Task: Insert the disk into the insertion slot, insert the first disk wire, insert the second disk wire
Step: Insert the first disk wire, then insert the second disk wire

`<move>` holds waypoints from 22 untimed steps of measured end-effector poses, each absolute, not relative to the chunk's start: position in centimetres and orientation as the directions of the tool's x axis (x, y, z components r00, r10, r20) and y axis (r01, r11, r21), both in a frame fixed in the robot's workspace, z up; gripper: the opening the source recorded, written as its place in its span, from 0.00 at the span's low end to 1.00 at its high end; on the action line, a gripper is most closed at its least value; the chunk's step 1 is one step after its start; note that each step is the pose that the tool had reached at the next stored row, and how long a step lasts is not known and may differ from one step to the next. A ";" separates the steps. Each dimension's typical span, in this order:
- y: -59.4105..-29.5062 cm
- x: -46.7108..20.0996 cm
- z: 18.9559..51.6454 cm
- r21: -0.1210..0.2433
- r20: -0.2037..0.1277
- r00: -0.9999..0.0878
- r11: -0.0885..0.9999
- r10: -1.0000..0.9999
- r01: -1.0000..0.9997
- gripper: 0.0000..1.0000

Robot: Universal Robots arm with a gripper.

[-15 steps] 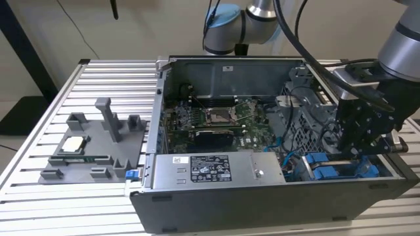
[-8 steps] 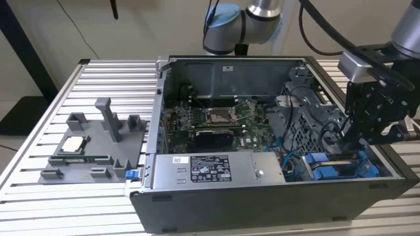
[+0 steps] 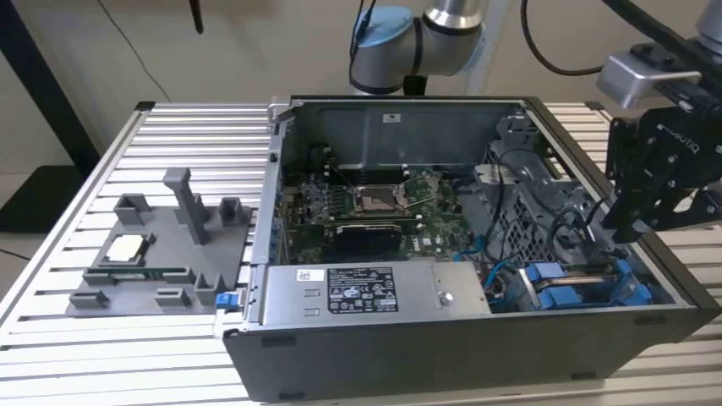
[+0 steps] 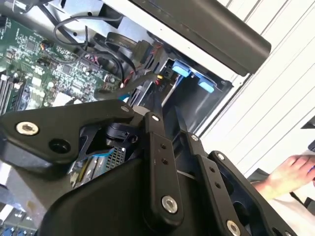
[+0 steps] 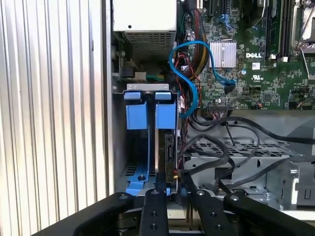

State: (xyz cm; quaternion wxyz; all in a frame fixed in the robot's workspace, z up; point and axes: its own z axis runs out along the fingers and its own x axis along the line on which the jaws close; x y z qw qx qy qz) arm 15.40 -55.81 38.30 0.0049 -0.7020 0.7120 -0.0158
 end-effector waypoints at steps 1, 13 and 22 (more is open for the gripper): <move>-55.7 15.5 38.3 -0.029 0.016 -0.014 0.014 -1.000 -0.999 0.27; -54.5 16.8 39.1 -0.014 0.018 -0.014 0.014 -1.000 -1.000 0.27; -53.6 18.0 39.4 -0.006 0.007 -0.014 0.014 -1.000 -1.000 0.27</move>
